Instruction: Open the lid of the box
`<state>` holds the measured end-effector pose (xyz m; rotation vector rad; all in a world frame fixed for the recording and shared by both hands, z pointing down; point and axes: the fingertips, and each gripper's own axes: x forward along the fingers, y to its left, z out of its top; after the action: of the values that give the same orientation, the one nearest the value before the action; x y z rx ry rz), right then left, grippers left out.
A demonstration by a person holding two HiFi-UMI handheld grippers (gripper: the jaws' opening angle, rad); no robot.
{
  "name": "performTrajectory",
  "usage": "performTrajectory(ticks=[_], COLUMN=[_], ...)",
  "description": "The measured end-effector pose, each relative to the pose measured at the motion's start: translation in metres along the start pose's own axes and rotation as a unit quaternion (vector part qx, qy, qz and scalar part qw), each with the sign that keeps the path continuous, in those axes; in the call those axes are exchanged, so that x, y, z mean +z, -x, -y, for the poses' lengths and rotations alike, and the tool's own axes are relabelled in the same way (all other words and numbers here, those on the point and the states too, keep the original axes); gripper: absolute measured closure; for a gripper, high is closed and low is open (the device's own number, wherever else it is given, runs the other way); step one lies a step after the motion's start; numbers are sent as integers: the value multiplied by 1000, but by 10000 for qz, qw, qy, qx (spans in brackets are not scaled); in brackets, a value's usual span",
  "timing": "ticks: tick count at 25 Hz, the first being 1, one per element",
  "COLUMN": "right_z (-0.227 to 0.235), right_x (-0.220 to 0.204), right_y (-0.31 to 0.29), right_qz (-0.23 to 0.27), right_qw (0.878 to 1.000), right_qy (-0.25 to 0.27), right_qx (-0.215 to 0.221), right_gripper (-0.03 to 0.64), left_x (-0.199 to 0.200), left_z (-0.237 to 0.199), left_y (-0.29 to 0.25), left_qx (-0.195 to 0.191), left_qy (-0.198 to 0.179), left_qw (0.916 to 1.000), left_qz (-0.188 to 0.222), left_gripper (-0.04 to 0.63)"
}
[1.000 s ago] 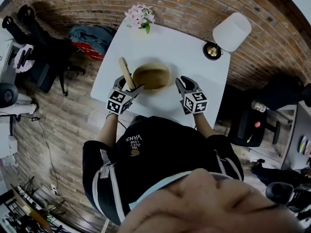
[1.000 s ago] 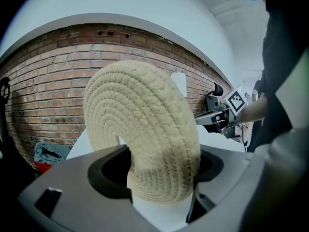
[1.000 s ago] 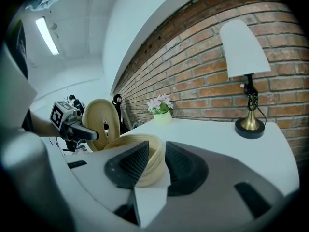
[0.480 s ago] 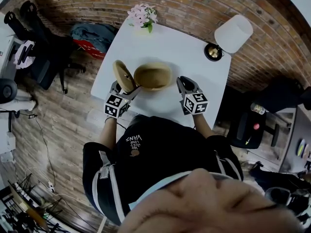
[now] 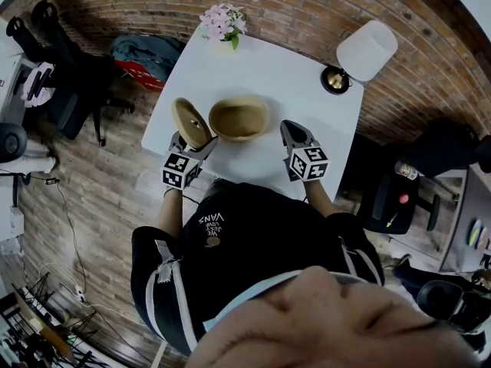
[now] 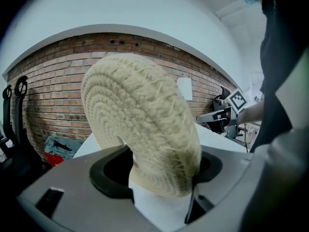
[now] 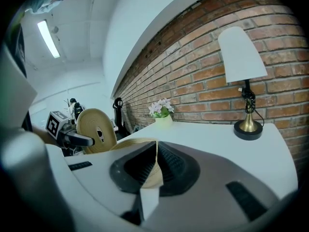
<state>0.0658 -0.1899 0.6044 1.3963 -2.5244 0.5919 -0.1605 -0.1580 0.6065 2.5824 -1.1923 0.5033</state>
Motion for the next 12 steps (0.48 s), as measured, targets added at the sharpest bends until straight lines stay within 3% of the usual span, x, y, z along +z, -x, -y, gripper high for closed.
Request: performTrajectory(ticks=[12], right_z=[4], right_x=[-12], right_y=[13], right_qz=[-137], right_qw=[9999], right_qy=[-10], right_qx=[24], right_gripper=[612], left_x=[-30], left_z=[13], left_y=[18], left_qx=[273], left_qy=[82], left_qw=[9991], left_qz=[-300], left_gripper=[275])
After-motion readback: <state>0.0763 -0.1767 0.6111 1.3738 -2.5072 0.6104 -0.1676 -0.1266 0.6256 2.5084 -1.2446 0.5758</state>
